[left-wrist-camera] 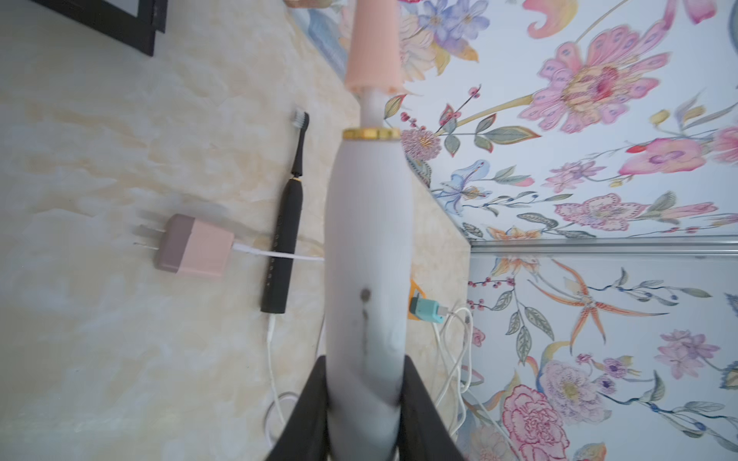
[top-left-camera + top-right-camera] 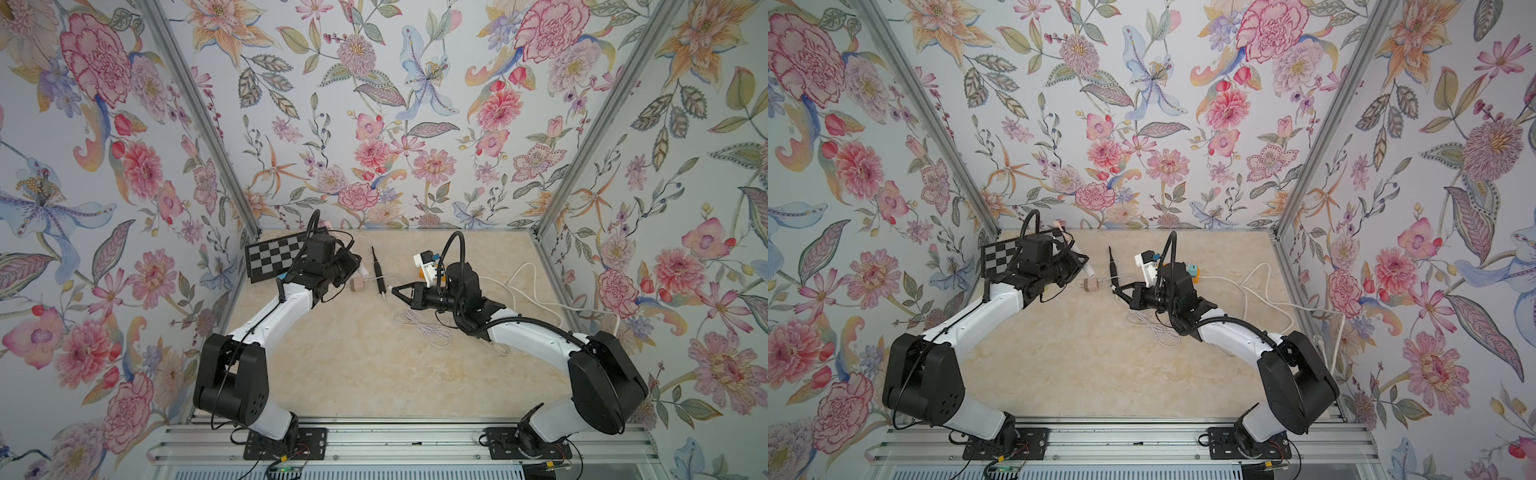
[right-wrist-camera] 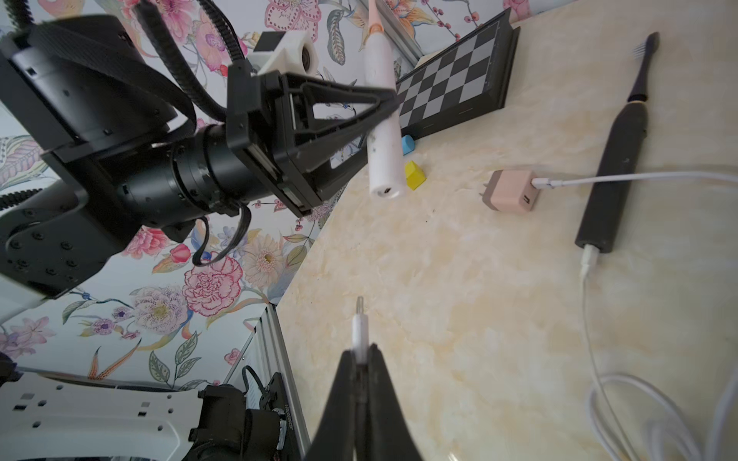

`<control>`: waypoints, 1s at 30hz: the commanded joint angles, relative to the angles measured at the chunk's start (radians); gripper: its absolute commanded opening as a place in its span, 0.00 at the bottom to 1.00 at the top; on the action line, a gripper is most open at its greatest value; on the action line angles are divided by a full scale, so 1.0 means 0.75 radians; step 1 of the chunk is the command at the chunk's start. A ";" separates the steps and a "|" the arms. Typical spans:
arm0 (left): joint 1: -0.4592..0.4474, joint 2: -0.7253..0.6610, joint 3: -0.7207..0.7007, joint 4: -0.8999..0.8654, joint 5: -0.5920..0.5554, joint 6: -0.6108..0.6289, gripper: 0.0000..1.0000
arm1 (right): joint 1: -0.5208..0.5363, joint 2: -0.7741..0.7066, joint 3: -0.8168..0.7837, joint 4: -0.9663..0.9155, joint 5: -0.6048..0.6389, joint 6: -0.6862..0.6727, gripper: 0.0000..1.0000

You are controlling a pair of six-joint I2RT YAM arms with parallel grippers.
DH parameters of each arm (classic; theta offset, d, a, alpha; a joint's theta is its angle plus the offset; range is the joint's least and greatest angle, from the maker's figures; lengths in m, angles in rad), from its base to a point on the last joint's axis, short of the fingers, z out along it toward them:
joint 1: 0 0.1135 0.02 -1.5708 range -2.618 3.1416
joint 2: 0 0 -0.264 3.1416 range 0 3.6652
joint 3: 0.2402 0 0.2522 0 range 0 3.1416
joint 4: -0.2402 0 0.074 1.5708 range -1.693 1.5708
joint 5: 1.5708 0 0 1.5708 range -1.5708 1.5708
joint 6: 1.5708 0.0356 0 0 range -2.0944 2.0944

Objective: Charge the electric toothbrush
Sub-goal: Adjust the electric toothbrush at the center of the board, then insert the charging cable into the electric toothbrush.

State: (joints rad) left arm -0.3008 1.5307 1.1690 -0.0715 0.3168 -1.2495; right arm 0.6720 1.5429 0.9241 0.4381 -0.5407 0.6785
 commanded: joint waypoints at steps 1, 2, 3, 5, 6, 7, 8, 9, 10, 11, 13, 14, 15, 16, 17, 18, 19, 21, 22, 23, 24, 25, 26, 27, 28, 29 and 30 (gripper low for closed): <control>-0.003 -0.033 0.025 0.028 0.026 -0.121 0.00 | 0.027 0.077 0.043 0.266 0.010 0.004 0.00; -0.003 -0.036 0.030 0.030 0.031 -0.125 0.00 | 0.029 0.101 0.054 0.292 0.002 0.032 0.00; -0.006 -0.038 0.029 0.037 0.038 -0.129 0.00 | 0.036 0.118 0.068 0.307 -0.004 0.045 0.00; -0.004 -0.035 0.025 0.058 0.076 -0.148 0.00 | 0.054 0.143 0.098 0.300 0.010 0.021 0.00; -0.009 -0.036 0.017 0.071 0.088 -0.157 0.00 | 0.059 0.150 0.112 0.282 0.030 -0.001 0.00; -0.013 -0.040 0.010 0.080 0.092 -0.166 0.00 | 0.057 0.162 0.128 0.273 0.044 -0.015 0.00; -0.017 -0.044 0.004 0.084 0.088 -0.170 0.00 | 0.050 0.178 0.139 0.287 0.040 -0.024 0.00; -0.018 -0.050 -0.002 0.088 0.085 -0.172 0.00 | 0.044 0.191 0.147 0.303 0.038 -0.028 0.00; -0.021 -0.057 -0.008 0.094 0.081 -0.176 0.00 | 0.031 0.209 0.161 0.309 0.034 -0.025 0.00; -0.021 -0.060 -0.014 0.099 0.080 -0.179 0.00 | 0.019 0.227 0.175 0.314 0.027 -0.020 0.00; -0.021 -0.065 -0.016 0.099 0.081 -0.183 0.00 | 0.004 0.253 0.200 0.330 0.005 -0.003 0.00; -0.024 -0.065 -0.015 0.097 0.079 -0.183 0.00 | 0.005 0.263 0.214 0.332 -0.001 -0.004 0.00; -0.024 -0.065 -0.017 0.101 0.082 -0.185 0.00 | 0.005 0.269 0.224 0.329 -0.001 -0.010 0.00; -0.024 -0.064 -0.017 0.105 0.083 -0.187 0.00 | 0.004 0.278 0.233 0.326 -0.003 -0.011 0.00; -0.026 -0.063 -0.018 0.107 0.086 -0.192 0.00 | 0.002 0.287 0.242 0.329 -0.007 -0.006 0.00; -0.032 -0.063 -0.017 0.115 0.086 -0.195 0.00 | -0.002 0.294 0.246 0.333 -0.009 -0.003 0.00; -0.032 -0.063 -0.016 0.116 0.087 -0.197 0.00 | -0.006 0.303 0.249 0.334 -0.009 0.001 0.00; -0.034 -0.063 -0.015 0.125 0.088 -0.199 0.00 | -0.012 0.319 0.257 0.335 -0.018 0.010 0.00; -0.035 -0.061 -0.014 0.128 0.090 -0.201 0.00 | -0.016 0.326 0.259 0.341 -0.027 0.017 0.00; -0.038 -0.059 -0.012 0.131 0.092 -0.199 0.00 | -0.019 0.332 0.256 0.354 -0.032 0.022 0.00; -0.040 -0.055 -0.013 0.130 0.095 -0.201 0.00 | -0.020 0.334 0.253 0.359 -0.030 0.026 0.00; -0.042 -0.053 -0.015 0.138 0.102 -0.203 0.00 | -0.022 0.335 0.253 0.362 -0.029 0.029 0.00; -0.045 -0.050 -0.018 0.143 0.107 -0.207 0.00 | -0.022 0.338 0.251 0.368 -0.030 0.034 0.00; -0.048 -0.048 -0.020 0.148 0.109 -0.209 0.00 | -0.023 0.339 0.251 0.381 -0.032 0.039 0.00; -0.051 -0.047 -0.023 0.149 0.113 -0.208 0.00 | -0.023 0.338 0.247 0.393 -0.030 0.046 0.00; -0.055 -0.047 -0.026 0.151 0.115 -0.209 0.00 | -0.023 0.334 0.246 0.398 -0.026 0.051 0.00; -0.057 -0.047 -0.030 0.152 0.116 -0.208 0.00 | -0.052 0.331 0.247 0.401 -0.026 0.054 0.00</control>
State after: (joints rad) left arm -0.3214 1.5105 1.1629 0.0078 0.3672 -1.3888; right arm 0.6556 1.7863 1.0908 0.6708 -0.5587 0.6968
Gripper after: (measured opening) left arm 0.255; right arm 0.072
